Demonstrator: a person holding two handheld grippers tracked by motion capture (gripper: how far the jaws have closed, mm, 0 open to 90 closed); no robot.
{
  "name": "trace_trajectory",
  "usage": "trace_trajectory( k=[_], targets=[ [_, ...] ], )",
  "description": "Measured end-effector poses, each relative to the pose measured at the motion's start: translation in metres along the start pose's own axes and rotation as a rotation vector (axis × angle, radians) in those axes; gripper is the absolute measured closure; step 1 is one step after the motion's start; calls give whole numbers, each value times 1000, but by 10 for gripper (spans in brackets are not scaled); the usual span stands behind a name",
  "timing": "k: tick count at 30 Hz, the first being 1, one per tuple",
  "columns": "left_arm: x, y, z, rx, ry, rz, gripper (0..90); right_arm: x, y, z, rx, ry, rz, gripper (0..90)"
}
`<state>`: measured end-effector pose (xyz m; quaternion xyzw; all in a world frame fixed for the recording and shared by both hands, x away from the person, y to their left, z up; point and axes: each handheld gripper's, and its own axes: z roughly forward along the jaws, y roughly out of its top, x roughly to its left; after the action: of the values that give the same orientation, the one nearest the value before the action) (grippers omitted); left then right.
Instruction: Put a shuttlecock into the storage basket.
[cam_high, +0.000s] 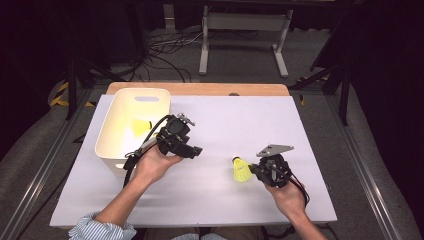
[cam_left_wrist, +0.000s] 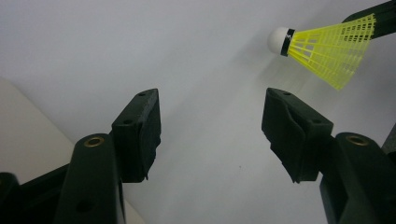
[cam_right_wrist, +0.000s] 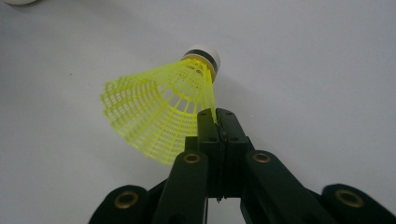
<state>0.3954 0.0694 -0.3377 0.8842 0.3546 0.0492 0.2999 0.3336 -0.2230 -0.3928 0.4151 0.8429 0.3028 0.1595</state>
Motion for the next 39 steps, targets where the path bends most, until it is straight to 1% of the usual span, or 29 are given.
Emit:
trace_trajectory(
  k=[3, 4, 5, 9, 16, 21, 23, 24, 30, 31, 36, 39],
  targets=[
    [-1, -1, 1, -2, 1, 4, 383, 0, 2, 0, -1, -1, -4, 900],
    [-2, -1, 3, 4, -3, 2, 383, 0, 4, 1, 0, -2, -3, 900],
    [-2, -2, 3, 7, 1, 3, 383, 0, 4, 1, 0, -3, -5, 900],
    [-4, -2, 5, 7, -2, 5, 383, -2, 7, 2, 0, -2, 5, 900],
    [-4, -3, 9, 10, -4, 7, 383, -4, 12, 4, 1, -2, 5, 900],
    [-4, -3, 10, 15, -13, 3, 383, -3, 15, 5, 2, -2, 2, 900],
    [-4, -3, 10, 12, -13, -4, 383, -4, 16, 5, 4, 0, 0, 900],
    [-4, -3, 10, 11, -9, -2, 383, -4, 16, 5, 5, 1, 0, 900],
    [-5, -3, 11, 13, -17, -4, 383, -4, 21, 6, 7, 3, -2, 900],
    [-6, -3, 11, 12, -15, 2, 383, -4, 22, 6, 6, 4, -3, 900],
    [-8, -2, 13, 18, -25, -2, 384, -3, 27, 6, 7, 11, -2, 900],
    [-9, -2, 14, 20, -24, 4, 386, -3, 29, 7, 8, 12, -5, 900]
  ],
)
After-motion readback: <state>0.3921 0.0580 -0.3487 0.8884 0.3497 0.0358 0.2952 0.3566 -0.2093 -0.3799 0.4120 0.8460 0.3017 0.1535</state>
